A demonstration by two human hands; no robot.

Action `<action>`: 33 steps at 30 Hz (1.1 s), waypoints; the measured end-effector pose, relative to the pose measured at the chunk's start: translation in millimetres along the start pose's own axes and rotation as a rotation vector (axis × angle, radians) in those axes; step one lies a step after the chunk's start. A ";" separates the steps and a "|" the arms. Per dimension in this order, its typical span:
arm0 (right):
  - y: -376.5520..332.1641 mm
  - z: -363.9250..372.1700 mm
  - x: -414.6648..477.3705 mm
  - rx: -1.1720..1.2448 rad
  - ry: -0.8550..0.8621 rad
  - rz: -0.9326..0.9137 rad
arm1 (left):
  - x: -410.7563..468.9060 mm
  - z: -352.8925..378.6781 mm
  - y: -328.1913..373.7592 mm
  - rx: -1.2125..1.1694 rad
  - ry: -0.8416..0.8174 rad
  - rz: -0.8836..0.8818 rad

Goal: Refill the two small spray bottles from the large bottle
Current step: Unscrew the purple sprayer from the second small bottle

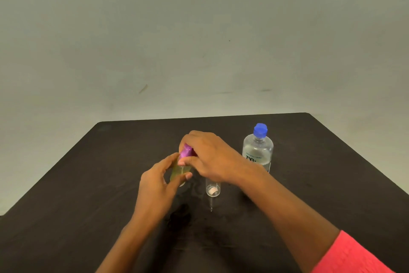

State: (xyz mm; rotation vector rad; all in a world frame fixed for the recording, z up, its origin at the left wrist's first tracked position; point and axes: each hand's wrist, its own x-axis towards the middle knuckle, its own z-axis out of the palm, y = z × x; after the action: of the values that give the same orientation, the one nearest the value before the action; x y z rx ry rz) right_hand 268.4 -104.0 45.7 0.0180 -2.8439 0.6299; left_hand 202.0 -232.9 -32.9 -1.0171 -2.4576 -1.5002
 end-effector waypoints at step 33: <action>-7.3 -4.8 -1.0 -0.245 -0.027 0.112 | -2.0 0.5 -0.2 0.023 -0.082 0.041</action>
State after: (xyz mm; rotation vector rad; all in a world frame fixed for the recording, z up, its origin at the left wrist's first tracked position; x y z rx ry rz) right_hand 270.9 -108.6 52.8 -0.1753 -2.9437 0.2990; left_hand 203.5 -233.6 -34.0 -1.1394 -2.4857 -1.4425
